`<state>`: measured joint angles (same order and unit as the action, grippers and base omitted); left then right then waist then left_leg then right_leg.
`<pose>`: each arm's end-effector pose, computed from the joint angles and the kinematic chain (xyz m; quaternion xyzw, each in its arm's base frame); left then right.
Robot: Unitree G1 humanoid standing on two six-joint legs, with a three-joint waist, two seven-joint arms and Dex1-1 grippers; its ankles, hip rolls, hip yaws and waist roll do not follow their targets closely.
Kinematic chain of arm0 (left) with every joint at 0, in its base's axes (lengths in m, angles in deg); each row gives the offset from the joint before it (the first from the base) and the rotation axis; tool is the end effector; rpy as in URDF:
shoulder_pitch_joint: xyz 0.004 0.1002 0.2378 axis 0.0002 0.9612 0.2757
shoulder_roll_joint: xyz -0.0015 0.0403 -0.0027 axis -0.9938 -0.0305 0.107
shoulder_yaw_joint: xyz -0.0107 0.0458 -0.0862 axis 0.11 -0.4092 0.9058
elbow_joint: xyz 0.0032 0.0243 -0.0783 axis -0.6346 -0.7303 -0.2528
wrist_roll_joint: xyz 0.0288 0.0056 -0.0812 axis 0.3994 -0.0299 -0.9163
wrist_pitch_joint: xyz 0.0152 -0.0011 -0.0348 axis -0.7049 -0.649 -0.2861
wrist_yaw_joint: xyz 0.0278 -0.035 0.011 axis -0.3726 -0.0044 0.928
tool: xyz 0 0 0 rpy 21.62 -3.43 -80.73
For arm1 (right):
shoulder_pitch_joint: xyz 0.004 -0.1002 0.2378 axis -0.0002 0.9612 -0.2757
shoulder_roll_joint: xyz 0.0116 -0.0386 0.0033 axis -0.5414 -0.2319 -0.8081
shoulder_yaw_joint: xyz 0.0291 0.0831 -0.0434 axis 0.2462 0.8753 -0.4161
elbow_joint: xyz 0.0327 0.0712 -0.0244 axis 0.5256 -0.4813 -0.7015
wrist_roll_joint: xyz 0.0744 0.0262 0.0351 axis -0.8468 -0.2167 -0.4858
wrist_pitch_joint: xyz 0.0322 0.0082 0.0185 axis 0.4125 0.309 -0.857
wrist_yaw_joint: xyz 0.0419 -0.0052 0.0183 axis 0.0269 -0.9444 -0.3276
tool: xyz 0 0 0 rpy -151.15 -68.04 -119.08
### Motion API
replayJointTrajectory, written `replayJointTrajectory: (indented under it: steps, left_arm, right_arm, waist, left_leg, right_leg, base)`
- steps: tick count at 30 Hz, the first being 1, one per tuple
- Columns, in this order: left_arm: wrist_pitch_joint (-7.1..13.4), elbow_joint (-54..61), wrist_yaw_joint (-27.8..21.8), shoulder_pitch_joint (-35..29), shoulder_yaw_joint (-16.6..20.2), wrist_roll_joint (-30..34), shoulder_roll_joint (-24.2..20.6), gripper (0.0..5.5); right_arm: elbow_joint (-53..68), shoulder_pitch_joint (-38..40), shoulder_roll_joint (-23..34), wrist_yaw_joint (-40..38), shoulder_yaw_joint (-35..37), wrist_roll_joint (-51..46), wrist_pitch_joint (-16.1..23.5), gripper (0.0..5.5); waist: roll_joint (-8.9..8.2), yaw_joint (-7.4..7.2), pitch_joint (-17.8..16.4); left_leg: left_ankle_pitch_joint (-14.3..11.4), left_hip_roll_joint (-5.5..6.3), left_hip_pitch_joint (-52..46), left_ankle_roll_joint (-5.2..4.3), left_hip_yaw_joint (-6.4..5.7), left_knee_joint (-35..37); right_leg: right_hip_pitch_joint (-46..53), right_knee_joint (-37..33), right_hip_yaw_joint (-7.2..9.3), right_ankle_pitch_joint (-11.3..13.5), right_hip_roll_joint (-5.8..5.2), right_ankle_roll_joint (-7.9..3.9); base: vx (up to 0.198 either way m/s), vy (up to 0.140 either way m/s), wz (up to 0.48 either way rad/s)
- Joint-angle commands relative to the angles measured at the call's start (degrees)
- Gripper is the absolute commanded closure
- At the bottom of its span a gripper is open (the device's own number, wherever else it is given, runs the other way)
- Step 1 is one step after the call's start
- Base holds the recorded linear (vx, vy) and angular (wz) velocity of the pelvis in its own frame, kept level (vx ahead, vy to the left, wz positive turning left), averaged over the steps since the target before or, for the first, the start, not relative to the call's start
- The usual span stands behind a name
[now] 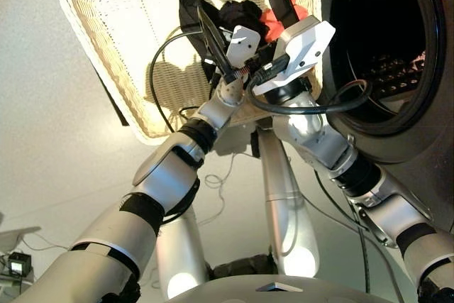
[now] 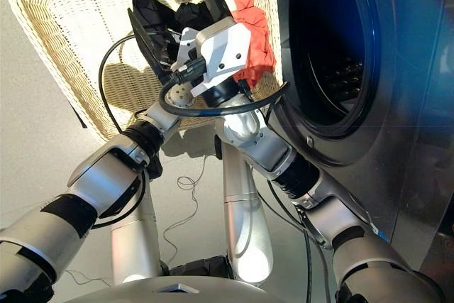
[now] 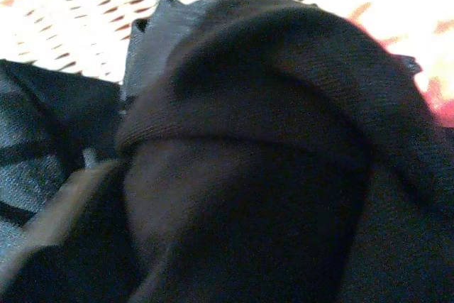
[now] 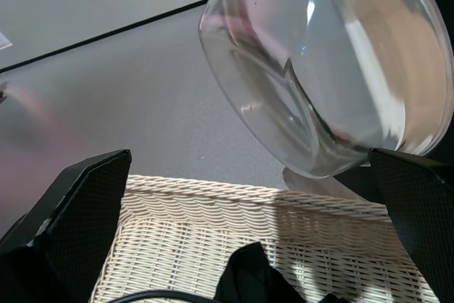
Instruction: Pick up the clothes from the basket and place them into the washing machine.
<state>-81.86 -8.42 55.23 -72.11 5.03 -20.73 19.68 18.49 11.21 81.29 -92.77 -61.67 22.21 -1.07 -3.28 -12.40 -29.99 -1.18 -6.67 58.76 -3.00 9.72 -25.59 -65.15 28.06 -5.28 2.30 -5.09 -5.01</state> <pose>0.3346 0.0474 0.1624 0.1946 -0.1138 -0.0362 0.9736 0.2363 -0.0685 0.2082 0.0279 -0.4098 0.3004 0.8609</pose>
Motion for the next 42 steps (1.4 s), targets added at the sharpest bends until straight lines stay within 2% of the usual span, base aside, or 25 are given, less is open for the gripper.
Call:
replayJointTrajectory:
  steps: [1,8,11,12,13,19,21,26,27,28,29,32,34,37,42]
  left_arm:
    - [-2.6,-7.4,0.4,0.3,2.4,2.4,1.7,5.50]
    - [-1.8,-4.3,1.4,2.4,1.8,4.3,0.9,5.50]
    - [0.3,6.2,2.1,7.8,0.8,5.4,-2.7,5.50]
    - [0.2,6.3,2.1,7.9,0.7,5.4,-2.7,5.50]
    - [1.8,12.6,2.1,12.2,0.8,4.2,-4.7,5.50]
    - [4.6,30.0,0.4,25.2,3.2,2.9,-12.7,5.50]
    - [6.1,38.1,-0.9,29.9,4.8,1.9,-15.3,5.50]
    - [8.9,51.6,-4.1,38.2,8.7,-0.9,-19.4,5.50]
    - [8.8,51.7,-4.1,38.3,8.8,-0.9,-19.5,5.50]
    - [9.9,55.9,-5.7,40.6,10.1,-1.8,-20.4,5.50]
    - [10.1,57.6,-6.4,41.5,10.6,-2.3,-20.9,5.50]
    - [12.1,63.4,-11.1,43.5,11.5,-5.8,-22.5,5.50]
    - [12.5,66.9,-13.6,44.8,12.4,-8.1,-23.5,5.50]
    - [13.6,71.9,-19.5,45.8,13.7,-12.4,-25.8,5.50]
    - [13.7,76.7,-27.1,46.4,14.1,-17.9,-28.1,5.50]
  right_arm:
    - [7.2,0.3,-1.5,1.5,1.6,-0.4,2.2,0.00]
    - [6.3,3.8,0.0,0.3,4.6,1.6,1.6,0.00]
    - [4.9,8.0,2.2,-2.6,9.4,4.3,1.4,0.00]
    - [4.9,8.0,2.2,-2.7,9.4,4.3,1.3,0.00]
    - [4.7,9.7,3.0,-3.7,11.5,5.2,1.2,0.00]
    - [3.3,15.1,3.9,-5.1,16.6,6.8,0.7,0.00]
    - [3.4,17.3,4.4,-4.9,18.4,7.2,0.5,0.00]
    - [1.4,21.4,4.1,-3.3,20.2,7.5,-0.6,0.00]
    - [1.4,21.5,4.1,-3.3,20.2,7.5,-0.6,0.00]
    - [0.3,22.6,3.9,-2.2,20.4,6.9,-0.9,0.00]
    - [0.0,23.2,3.8,-1.5,20.5,6.6,-1.1,0.00]
    - [-0.9,25.0,3.5,2.0,19.7,3.0,-1.5,0.00]
    - [-0.1,26.9,3.1,5.6,18.6,-1.7,-2.0,0.00]
    - [1.5,28.1,4.4,11.3,16.3,-4.1,-4.0,0.00]
    - [3.6,26.1,9.2,18.2,13.8,-3.3,-7.0,0.00]
  waist:
    - [-1.62,-0.15,0.2]
    - [-0.88,0.36,0.2]
    - [0.24,1.25,0.2]
    - [0.21,1.27,0.2]
    - [0.75,1.84,0.2]
    - [1.80,3.66,0.2]
    - [2.10,4.30,0.2]
    - [2.24,5.66,0.2]
    - [2.20,5.63,0.2]
    - [2.14,6.18,0.2]
    - [2.06,6.34,0.2]
    - [1.82,7.21,1.4]
    - [1.62,7.62,2.3]
    - [1.56,8.45,3.9]
    - [1.33,9.40,6.3]
  left_leg:
    - [-2.2,-0.37,2.8,-0.54,-1.88,-7.2]
    - [-1.9,0.03,1.7,-0.40,-1.94,-6.2]
    - [-1.0,0.41,-0.3,-0.41,-1.88,-3.6]
    - [-1.0,0.42,-0.5,-0.41,-1.87,-3.5]
    - [-0.7,0.76,-1.7,-0.44,-1.78,-2.2]
    - [0.3,2.54,-7.9,-0.53,-1.23,2.6]
    - [0.8,3.40,-10.4,-0.67,-1.23,4.8]
    - [2.3,5.32,-17.8,-1.14,-1.32,10.3]
    - [2.4,5.34,-18.0,-1.14,-1.32,10.4]
    - [2.9,6.08,-21.3,-1.26,-1.44,12.8]
    - [3.2,6.35,-22.9,-1.23,-1.51,13.8]
    - [4.4,6.93,-28.2,-1.48,-1.29,18.1]
    - [5.4,7.25,-30.8,-1.60,-1.16,20.4]
    - [6.1,7.19,-35.5,-1.80,-1.11,24.0]
    - [7.4,7.05,-40.9,-1.98,-1.42,28.4]
  right_leg:
    - [0.6,-0.5,1.77,1.5,1.46,-1.16]
    - [1.9,-1.5,1.75,1.9,1.03,-1.46]
    - [4.1,-3.2,2.13,2.3,0.27,-1.66]
    - [4.2,-3.2,2.14,2.3,0.26,-1.66]
    - [5.4,-4.0,2.42,2.5,-0.07,-1.74]
    - [11.1,-7.6,3.18,3.3,-1.14,-2.50]
    - [13.8,-9.5,3.50,3.7,-1.53,-2.82]
    - [21.4,-14.3,4.52,4.8,-2.47,-3.51]
    - [21.6,-14.4,4.52,4.9,-2.49,-3.52]
    - [24.8,-16.2,5.04,5.4,-2.84,-3.84]
    - [26.1,-16.8,5.13,5.7,-2.91,-3.97]
    - [31.5,-20.5,5.73,6.5,-3.46,-4.44]
    - [33.9,-22.4,6.13,7.4,-3.74,-4.76]
    - [37.7,-24.2,6.81,7.7,-4.16,-5.29]
    - [41.7,-25.5,7.37,7.7,-4.33,-5.63]
  base:
    - [0.000,0.000,0.000]
    - [0.000,0.000,0.000]
    - [0.000,0.000,0.000]
    - [0.000,0.000,0.000]
    - [0.000,0.000,0.000]
    - [0.029,0.014,0.013]
    - [0.063,0.026,0.068]
    - [0.048,0.016,0.061]
    - [0.069,0.008,0.078]
    - [0.070,0.015,0.041]
    - [0.096,0.024,-0.009]
    - [0.084,0.023,-0.047]
    - [0.076,0.027,-0.038]
    - [0.080,0.038,0.011]
    - [0.034,0.012,0.005]
